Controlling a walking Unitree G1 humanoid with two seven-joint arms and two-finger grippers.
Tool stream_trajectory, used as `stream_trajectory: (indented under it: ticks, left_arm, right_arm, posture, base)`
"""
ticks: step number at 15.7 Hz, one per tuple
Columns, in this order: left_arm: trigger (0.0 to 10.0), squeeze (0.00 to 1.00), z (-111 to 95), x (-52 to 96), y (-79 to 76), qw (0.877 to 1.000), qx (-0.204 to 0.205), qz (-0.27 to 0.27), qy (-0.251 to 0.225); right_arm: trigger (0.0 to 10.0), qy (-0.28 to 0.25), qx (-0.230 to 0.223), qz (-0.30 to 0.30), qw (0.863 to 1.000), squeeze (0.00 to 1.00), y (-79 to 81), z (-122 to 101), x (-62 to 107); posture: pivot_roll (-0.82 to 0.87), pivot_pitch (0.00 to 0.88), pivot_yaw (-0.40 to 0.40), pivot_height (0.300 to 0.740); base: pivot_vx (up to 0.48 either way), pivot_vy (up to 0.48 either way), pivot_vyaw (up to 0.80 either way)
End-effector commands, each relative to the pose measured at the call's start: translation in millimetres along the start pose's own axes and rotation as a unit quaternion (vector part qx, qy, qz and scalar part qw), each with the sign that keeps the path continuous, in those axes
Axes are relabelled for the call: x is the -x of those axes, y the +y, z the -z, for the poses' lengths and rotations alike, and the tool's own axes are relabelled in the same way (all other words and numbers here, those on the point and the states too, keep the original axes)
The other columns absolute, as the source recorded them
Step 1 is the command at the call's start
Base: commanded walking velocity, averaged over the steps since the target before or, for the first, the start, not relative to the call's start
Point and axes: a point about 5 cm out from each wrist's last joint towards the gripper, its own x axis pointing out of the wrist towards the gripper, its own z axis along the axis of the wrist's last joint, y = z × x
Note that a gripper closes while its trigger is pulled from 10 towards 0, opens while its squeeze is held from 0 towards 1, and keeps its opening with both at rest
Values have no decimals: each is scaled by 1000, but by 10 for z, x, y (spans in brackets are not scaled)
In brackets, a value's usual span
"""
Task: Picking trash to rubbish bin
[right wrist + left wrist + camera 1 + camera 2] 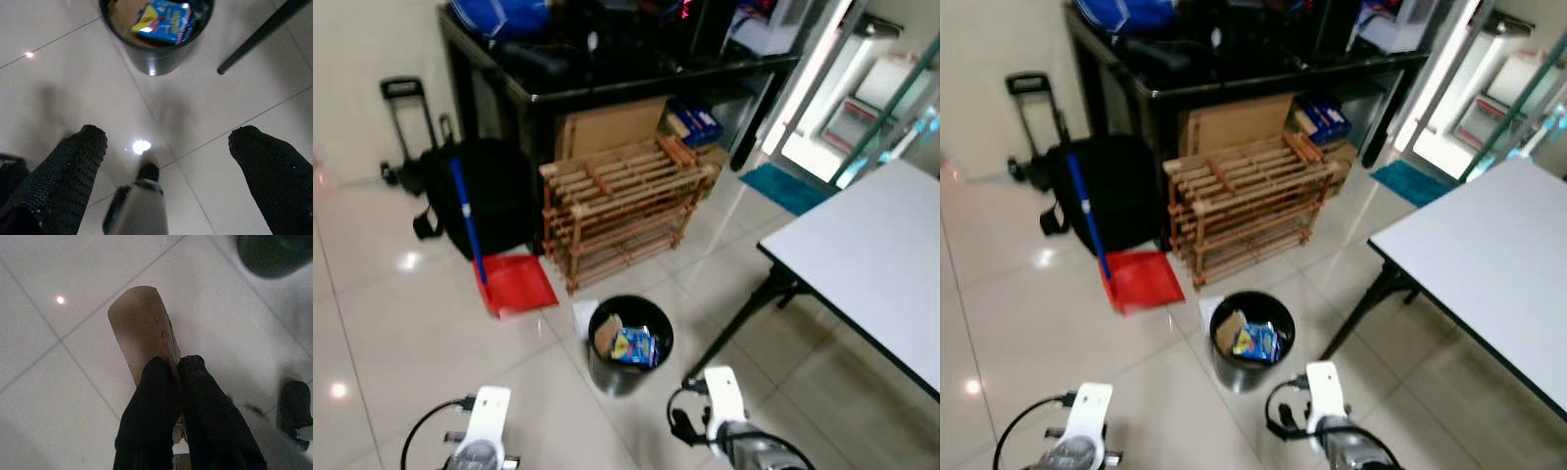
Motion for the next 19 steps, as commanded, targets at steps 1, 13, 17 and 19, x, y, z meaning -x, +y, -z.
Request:
stream_trajectory:
  ticks: [1, 13, 17, 19]
  left_arm:
    - [10000, 0, -41, 6, -150, 1000, 2, 17, -4]
    - [10000, 0, -39, 7, -166, 1000, 0, 21, -2]
    - [10000, 0, -34, 8, -165, 1000, 0, 21, -2]
    - [10000, 0, -34, 8, -168, 1000, 0, 21, -2]
  right_arm:
    - [10000, 0, -1, 23, 1000, 0, -175, -3, 39]
    - [10000, -1, -3, 24, 1000, 0, -175, -2, 38]
    - [10000, -1, -3, 24, 1000, 0, -175, -2, 39]
    - [10000, 0, -2, 22, 1000, 0, -174, 1, 39]
  posture:
    - [-11, 49, -150, 740]
    - [-9, 51, -152, 740]
    - [-11, 52, -152, 740]
    - [-10, 52, -152, 740]
  base:
    - [416, 0, -800]
    - [412, 0, -133]
    - [412, 0, 0]
    - [412, 0, 0]
